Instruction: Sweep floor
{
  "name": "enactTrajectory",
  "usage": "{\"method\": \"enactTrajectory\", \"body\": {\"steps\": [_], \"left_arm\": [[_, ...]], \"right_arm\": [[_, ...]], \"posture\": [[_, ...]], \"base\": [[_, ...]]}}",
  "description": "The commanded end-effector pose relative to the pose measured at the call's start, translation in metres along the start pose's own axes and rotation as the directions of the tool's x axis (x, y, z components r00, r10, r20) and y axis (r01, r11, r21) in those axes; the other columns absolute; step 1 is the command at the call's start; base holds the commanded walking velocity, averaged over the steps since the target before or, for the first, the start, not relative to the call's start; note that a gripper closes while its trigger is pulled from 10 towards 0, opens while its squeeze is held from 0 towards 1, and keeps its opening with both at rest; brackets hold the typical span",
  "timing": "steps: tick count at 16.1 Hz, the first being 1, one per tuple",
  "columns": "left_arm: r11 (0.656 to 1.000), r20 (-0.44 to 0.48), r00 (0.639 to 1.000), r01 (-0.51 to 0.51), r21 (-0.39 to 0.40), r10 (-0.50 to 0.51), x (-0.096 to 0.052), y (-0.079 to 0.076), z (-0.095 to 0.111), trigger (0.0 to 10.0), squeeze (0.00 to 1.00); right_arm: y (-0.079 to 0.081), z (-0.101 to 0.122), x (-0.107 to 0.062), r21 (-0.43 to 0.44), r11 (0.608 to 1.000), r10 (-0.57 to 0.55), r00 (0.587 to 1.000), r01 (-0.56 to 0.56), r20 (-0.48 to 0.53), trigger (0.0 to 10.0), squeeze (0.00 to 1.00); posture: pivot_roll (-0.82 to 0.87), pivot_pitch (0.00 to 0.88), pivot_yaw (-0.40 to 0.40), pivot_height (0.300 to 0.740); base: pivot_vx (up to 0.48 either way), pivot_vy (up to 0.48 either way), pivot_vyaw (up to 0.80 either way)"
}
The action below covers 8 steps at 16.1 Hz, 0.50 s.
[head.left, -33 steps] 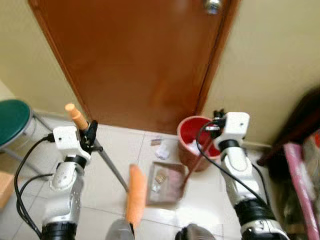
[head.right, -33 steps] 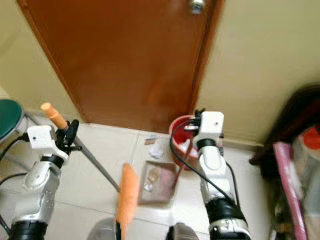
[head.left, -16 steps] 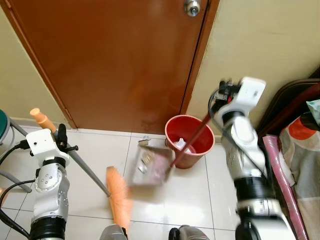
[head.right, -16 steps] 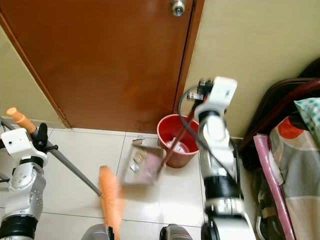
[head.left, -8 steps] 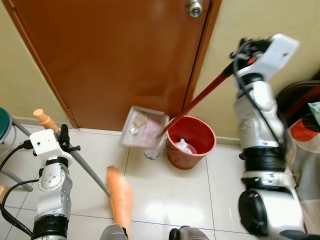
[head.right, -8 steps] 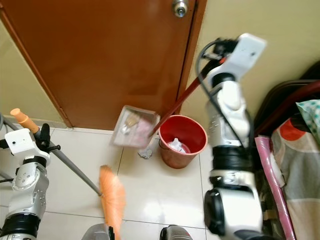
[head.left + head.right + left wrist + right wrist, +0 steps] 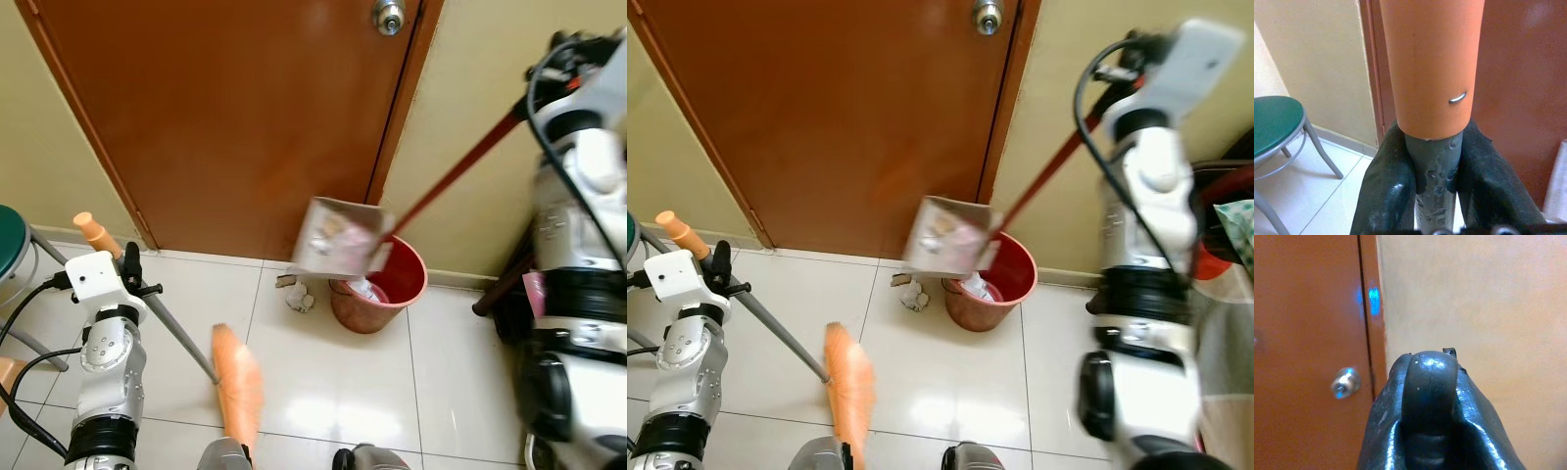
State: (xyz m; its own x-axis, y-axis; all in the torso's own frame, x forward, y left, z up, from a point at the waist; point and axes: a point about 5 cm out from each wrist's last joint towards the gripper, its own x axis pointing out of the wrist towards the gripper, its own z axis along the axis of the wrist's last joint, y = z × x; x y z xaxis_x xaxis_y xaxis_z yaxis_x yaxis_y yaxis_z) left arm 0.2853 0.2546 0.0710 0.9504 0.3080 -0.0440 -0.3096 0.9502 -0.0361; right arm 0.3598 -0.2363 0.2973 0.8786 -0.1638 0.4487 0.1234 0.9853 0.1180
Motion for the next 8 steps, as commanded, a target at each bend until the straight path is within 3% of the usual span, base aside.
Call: {"method": "enactTrajectory", "body": {"steps": [1,3,5,7,8], "left_arm": [[0.998,-0.068,0.998,0.003,0.055,0.001,-0.005,0.005,-0.014,10.0,0.00],[0.998,-0.070,0.998,0.009,0.054,-0.006,-0.004,0.004,-0.014,10.0,0.00],[0.999,-0.076,0.997,0.018,0.050,-0.014,-0.004,0.000,-0.016,10.0,0.00],[0.999,-0.079,0.997,0.024,0.047,-0.020,-0.005,-0.002,-0.017,10.0,0.00],[0.998,-0.080,0.996,0.028,0.048,-0.024,-0.006,-0.003,-0.017,10.0,0.00]], "right_arm": [[-0.001,0.033,0.005,-0.042,0.999,0.021,0.990,-0.016,0.142,10.0,0.00],[-0.004,0.040,0.005,-0.127,0.991,0.065,0.984,-0.044,0.168,10.0,0.00],[0.009,0.030,-0.002,-0.212,0.965,0.188,0.972,-0.156,0.142,10.0,0.00],[0.029,0.012,-0.015,-0.314,0.905,0.335,0.936,-0.287,0.108,10.0,0.00],[0.050,-0.004,-0.029,-0.370,0.831,0.466,0.883,-0.416,0.055,10.0,0.00]], "posture": [[-0.02,0.032,-0.022,0.740],[-0.02,0.032,-0.022,0.740],[-0.03,0.033,-0.022,0.740],[-0.03,0.035,-0.025,0.740],[-0.03,0.036,-0.026,0.740]], "base": [[0.000,0.000,0.00],[0.000,0.000,0.00],[0.000,0.000,0.00],[0.000,0.000,0.00],[0.000,0.000,0.00]]}}
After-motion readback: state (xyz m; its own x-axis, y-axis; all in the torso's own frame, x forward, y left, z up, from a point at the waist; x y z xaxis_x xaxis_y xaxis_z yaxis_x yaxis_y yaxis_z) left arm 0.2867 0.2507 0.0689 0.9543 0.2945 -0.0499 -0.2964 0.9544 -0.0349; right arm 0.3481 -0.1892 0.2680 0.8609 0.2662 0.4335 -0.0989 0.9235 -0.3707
